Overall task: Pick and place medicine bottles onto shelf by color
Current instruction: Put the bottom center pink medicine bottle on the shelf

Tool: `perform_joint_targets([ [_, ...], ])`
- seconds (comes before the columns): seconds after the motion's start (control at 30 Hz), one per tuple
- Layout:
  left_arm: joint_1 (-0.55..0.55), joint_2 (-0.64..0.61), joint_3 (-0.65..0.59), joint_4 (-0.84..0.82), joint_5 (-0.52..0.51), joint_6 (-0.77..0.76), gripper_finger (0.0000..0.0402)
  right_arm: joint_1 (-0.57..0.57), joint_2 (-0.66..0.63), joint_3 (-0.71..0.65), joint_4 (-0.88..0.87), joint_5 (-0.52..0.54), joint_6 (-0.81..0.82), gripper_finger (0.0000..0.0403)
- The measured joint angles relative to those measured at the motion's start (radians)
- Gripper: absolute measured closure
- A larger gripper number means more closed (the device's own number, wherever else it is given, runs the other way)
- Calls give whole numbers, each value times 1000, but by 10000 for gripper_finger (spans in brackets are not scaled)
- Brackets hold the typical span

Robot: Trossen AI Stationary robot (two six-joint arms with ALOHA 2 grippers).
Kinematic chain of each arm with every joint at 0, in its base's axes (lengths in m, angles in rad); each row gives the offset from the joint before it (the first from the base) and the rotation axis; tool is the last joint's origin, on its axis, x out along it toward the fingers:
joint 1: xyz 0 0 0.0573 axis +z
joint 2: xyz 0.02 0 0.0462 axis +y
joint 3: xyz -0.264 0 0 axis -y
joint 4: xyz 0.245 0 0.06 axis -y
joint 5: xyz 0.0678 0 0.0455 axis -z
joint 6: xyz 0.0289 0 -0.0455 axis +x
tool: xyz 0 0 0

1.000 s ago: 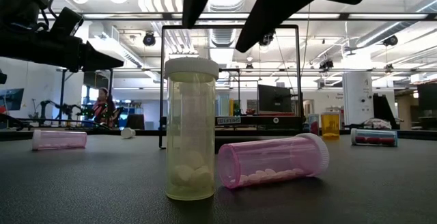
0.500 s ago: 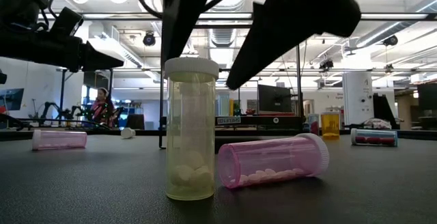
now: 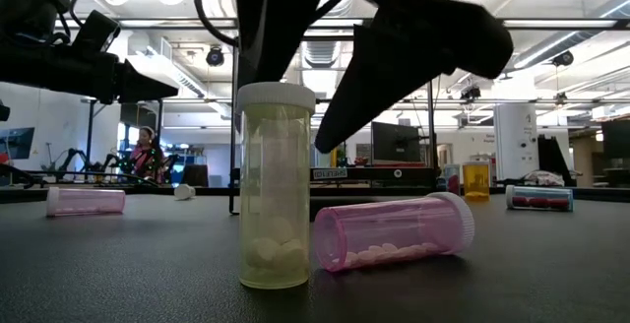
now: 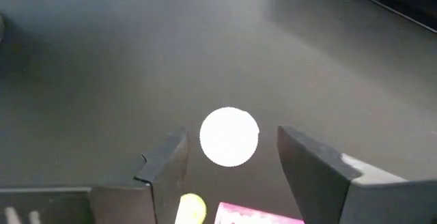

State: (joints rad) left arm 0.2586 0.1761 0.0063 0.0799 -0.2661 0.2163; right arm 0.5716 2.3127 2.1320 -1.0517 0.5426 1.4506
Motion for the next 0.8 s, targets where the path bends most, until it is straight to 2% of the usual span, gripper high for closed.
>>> perform_joint_targets([
  [0.47,0,0,0,0,0,0,203,-10,0,-8,19,0,-10,280],
  [0.8,0,0,0,0,0,0,203,-7,-2,-2,7,0,-8,285],
])
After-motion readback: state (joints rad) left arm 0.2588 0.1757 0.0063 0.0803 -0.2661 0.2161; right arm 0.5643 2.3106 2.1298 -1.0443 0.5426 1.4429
